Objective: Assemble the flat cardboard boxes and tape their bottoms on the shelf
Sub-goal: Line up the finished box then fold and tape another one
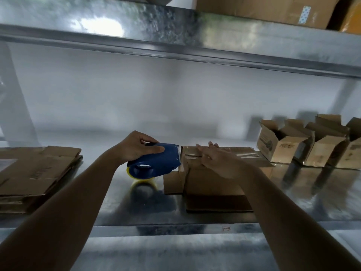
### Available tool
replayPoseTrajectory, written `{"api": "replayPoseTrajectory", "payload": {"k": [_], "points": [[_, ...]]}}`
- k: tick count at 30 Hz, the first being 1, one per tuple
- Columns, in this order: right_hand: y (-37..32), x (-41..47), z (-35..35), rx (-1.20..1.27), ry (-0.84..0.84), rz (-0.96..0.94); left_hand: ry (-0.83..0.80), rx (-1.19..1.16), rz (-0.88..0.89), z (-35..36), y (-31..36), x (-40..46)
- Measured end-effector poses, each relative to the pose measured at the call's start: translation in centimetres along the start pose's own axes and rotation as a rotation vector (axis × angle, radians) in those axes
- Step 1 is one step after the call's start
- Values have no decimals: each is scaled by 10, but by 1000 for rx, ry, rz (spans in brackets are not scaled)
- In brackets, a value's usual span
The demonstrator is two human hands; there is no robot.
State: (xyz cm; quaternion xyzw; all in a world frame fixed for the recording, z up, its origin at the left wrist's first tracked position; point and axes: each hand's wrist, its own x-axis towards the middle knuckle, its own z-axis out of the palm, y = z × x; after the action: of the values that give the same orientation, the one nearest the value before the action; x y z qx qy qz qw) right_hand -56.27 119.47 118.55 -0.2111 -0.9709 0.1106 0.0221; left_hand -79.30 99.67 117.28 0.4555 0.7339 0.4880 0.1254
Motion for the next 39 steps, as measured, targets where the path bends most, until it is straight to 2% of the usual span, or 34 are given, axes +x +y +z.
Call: {"api": "replayPoseTrajectory", "payload": {"k": [2, 6, 13, 18, 28, 39], "points": [[-17, 2, -4, 32, 21, 23, -21, 49, 13, 4, 4, 1], [-45, 5, 1, 102, 193, 139, -36, 91, 8, 6, 7, 0], [-68, 18, 23, 87, 257, 325, -44, 116, -16, 0, 9, -4], [-68, 6, 16, 141, 265, 317, -1, 57, -45, -10, 3, -14], [-68, 5, 14, 167, 232, 286, -44, 62, -76, -26, 9, -20], [-64, 17, 22, 118, 237, 283, -31, 176, -87, -29, 0, -28]]}}
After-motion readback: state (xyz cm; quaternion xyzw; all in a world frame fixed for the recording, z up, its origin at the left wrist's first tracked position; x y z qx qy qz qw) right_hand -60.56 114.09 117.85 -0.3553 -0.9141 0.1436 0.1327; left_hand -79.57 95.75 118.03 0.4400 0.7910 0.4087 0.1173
